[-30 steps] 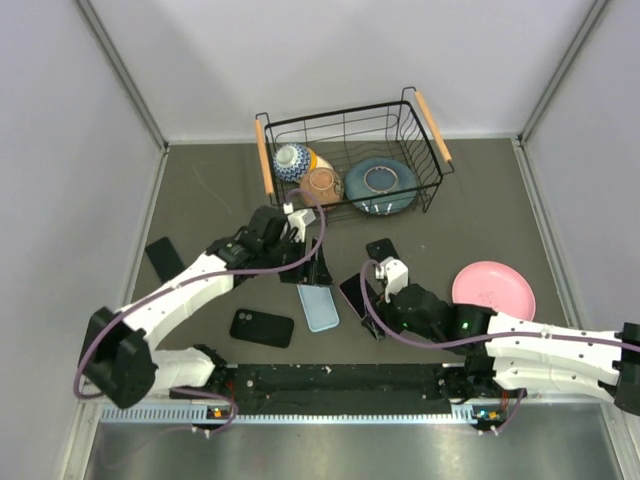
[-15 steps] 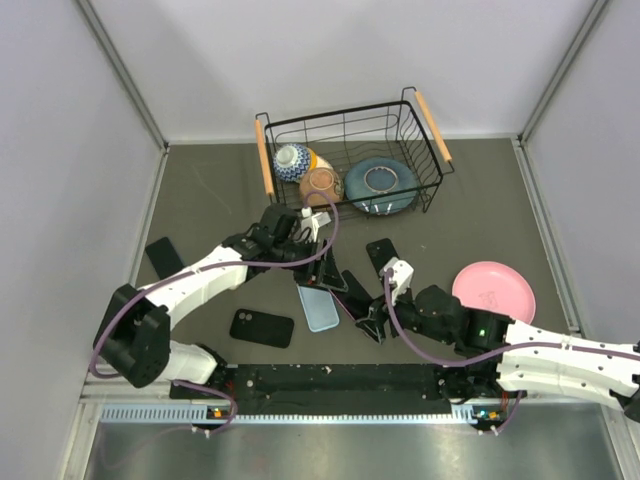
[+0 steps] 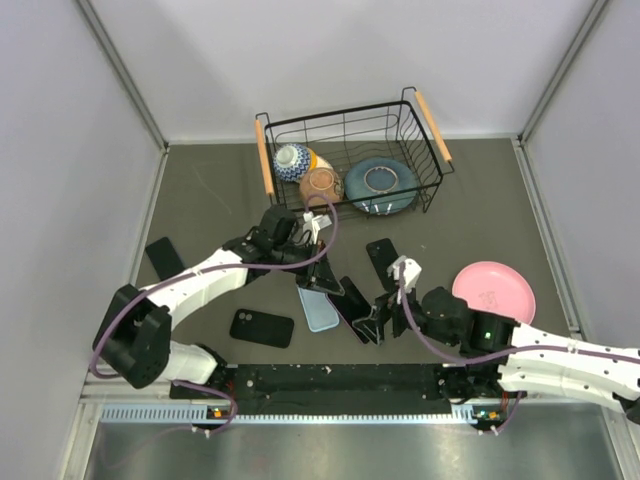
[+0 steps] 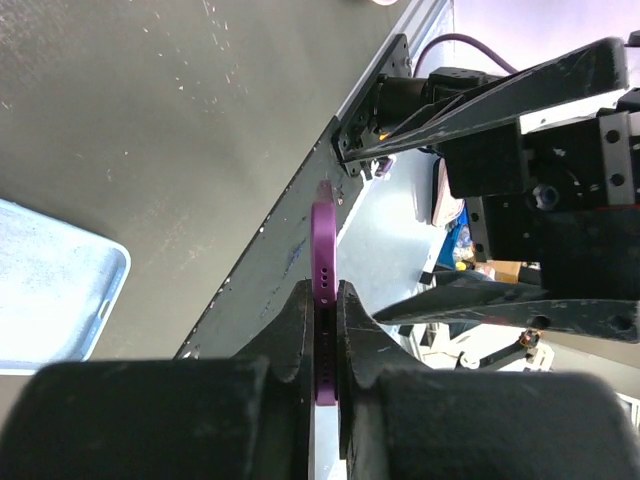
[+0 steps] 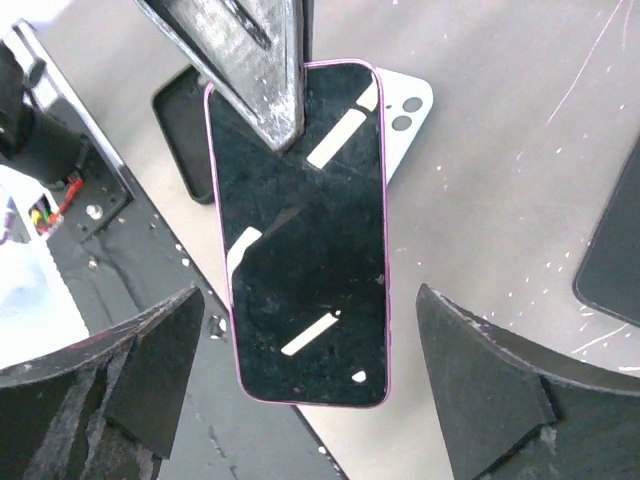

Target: Put the phone into the phone case

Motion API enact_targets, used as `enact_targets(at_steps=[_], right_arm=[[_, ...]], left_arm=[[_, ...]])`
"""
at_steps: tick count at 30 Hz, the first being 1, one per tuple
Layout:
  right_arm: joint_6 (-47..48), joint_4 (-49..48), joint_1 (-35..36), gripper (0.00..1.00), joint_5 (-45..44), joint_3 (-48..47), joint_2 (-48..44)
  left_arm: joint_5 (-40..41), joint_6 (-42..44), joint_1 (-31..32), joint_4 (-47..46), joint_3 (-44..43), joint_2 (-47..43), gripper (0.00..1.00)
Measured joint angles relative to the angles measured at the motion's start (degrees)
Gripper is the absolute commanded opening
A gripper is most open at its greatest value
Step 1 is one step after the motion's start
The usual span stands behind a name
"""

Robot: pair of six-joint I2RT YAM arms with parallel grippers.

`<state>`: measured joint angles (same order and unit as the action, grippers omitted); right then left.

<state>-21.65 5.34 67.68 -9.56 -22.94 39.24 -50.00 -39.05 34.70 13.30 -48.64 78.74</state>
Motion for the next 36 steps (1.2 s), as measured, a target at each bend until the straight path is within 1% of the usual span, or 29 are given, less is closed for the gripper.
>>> enact_targets(at_steps=[1, 2, 5, 8, 12, 14, 17, 21, 25, 32, 35, 36], right_arm=[[-1.75, -0.07, 0.02, 0.94, -0.50, 0.00, -1.05], [-3.48, -0.22, 0.04, 0.95, -0.94, 0.00, -2.23], [-9.97, -1.29, 0.04, 0.96, -2.67, 0.02, -6.23], [-15.74, -2.73, 0.04, 0.96, -5.09, 0.02, -9.40], [-23.67, -5.51, 0.04, 0.94, -9.31, 1.55, -14.43], [-27.08, -8.63, 0.04, 0.93, -10.67, 3.21, -16.24], [-31.08, -13.00, 0.04, 0.90, -12.26, 5.75, -16.41], [-34.49, -19.10, 0.04, 0.88, -13.99, 8.39, -13.05], [-35.12, -26.64, 0.04, 0.88, -15.04, 9.77, -7.61], [-34.34, -41.00, 0.04, 0.85, -16.09, 9.07, 3.96], [-33.97, -45.81, 0.04, 0.78, -16.72, 7.89, 7.76], [-33.83, -47.17, 0.04, 0.71, -16.83, 7.78, 8.28]], left_arm=[[0.04, -0.17, 0.00, -0.02, 0.11, -0.13, 0.00], [0.37, -0.39, 0.00, -0.11, 0.11, -0.52, 0.00], [3.10, -1.44, 0.00, -0.76, 0.13, -3.37, 0.00], [7.54, -2.67, -0.17, -2.54, 0.39, -8.85, 0.00], [13.33, -6.08, -1.62, -6.80, 2.19, -16.76, 0.00], [16.52, -9.22, -2.82, -10.78, 5.03, -20.59, 0.00], [20.79, -13.53, -3.61, -15.72, 9.70, -24.50, 0.00], [24.96, -18.73, -3.65, -20.48, 14.86, -27.50, 0.00], [27.10, -24.22, -3.65, -26.08, 18.53, -29.94, 0.00], [27.04, -31.87, -3.65, -36.44, 22.71, -32.24, 0.00], [26.49, -34.36, -3.65, -40.09, 24.57, -32.44, 0.00], [26.21, -35.12, -3.65, -40.85, 25.16, -32.52, 0.00]])
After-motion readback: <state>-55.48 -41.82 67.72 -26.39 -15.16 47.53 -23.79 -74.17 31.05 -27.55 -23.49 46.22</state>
